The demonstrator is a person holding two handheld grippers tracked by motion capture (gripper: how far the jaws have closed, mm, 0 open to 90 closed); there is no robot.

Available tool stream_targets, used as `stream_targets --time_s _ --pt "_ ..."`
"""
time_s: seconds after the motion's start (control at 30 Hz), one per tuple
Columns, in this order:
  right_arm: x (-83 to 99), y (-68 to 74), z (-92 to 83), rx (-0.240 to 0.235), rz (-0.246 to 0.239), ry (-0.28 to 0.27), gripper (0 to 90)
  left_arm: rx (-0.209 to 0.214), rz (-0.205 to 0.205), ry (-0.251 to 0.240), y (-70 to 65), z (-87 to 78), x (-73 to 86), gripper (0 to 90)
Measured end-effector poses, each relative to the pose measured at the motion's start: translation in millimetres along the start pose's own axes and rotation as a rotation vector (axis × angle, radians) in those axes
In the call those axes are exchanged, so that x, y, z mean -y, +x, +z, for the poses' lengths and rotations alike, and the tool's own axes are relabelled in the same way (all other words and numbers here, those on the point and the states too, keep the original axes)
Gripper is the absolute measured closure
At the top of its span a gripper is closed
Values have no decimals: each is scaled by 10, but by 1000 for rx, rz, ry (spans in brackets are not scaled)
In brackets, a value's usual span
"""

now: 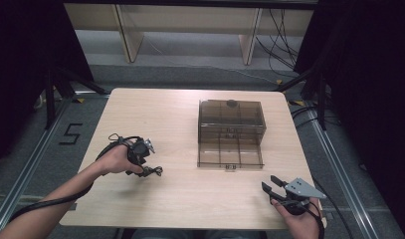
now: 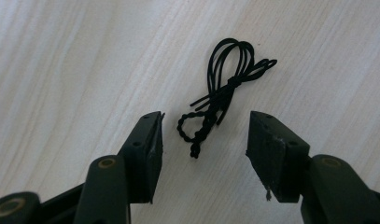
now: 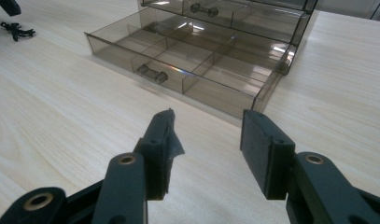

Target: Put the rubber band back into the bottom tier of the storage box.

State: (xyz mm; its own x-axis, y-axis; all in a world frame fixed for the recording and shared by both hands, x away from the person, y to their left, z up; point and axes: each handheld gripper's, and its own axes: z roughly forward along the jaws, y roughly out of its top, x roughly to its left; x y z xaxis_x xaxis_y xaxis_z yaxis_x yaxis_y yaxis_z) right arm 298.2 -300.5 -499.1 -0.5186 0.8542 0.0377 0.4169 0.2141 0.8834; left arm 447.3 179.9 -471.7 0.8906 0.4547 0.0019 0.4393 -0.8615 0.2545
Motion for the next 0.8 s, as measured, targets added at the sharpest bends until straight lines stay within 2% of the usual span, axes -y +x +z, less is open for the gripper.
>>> stream_targets --time_s 0.03,0.07,0.27,0.4,0.43,0.47,0.67,0.7,0.8 --pt "-2 -28 12 -9 -33 -10 555 7 15 13 5 14 -27 458" --pt "-4 -31 14 -12 -41 -11 554 7 15 13 5 14 -27 462" --pt "-7 -27 8 -10 -26 -14 552 32 51 40 4 74 -92 502" --pt "-5 -35 20 -7 -43 -13 550 40 71 47 -4 93 -114 531" --pt "-2 -16 14 -3 -22 -7 549 41 72 49 -7 97 -119 538" --pt "-3 -29 21 -8 -37 -11 549 43 75 53 -10 101 -124 548" --pt "-2 -27 20 -9 -36 -10 548 45 88 58 -17 118 -141 594" --pt "1 -3 14 -8 -10 -3 548 45 97 64 -18 118 -143 598" --pt "2 -12 15 -8 -8 1 547 45 105 69 -19 118 -149 620"
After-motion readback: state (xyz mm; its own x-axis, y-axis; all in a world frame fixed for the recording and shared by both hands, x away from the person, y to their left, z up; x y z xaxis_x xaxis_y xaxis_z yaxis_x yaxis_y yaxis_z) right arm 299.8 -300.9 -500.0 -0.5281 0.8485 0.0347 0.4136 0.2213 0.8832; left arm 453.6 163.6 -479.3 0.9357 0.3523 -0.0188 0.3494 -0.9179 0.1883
